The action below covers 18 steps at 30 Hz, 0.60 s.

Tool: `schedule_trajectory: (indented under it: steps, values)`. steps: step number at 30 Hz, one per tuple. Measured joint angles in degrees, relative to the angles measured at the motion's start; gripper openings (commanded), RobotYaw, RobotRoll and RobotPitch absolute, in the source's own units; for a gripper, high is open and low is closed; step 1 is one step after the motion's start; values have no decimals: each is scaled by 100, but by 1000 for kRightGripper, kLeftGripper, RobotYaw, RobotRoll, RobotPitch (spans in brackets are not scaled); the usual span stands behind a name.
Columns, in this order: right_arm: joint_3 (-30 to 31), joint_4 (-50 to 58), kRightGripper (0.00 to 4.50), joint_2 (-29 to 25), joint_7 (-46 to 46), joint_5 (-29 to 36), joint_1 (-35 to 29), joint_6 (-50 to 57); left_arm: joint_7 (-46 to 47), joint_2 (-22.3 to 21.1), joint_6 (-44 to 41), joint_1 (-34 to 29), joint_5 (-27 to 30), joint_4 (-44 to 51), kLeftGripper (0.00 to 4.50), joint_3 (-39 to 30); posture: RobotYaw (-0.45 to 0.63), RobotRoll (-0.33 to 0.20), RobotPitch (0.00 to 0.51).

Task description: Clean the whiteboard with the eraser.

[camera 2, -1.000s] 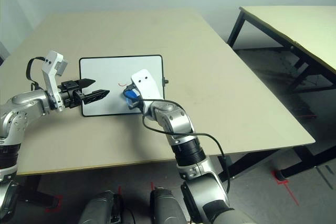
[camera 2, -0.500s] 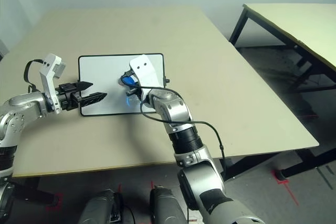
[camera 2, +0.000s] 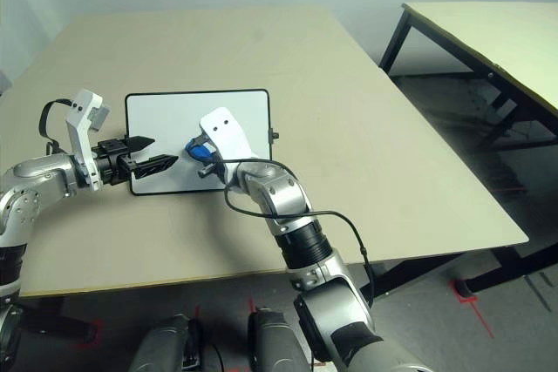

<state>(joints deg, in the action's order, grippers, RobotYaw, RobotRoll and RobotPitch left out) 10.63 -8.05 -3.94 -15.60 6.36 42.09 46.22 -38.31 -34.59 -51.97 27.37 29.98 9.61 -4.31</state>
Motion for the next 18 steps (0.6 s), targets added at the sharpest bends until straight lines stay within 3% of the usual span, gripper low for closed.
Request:
schedule_trajectory:
  steps: [11,18]
  values:
    - [455,746,567,-22,-221,-9,-519,509,6,0,-3,-11,53,27,4500,-7,12,0,103]
    - [471,855,567,-62,-218,-6,-530,667,6,0,-4,-11,69,27,4500,-7,5,0,104]
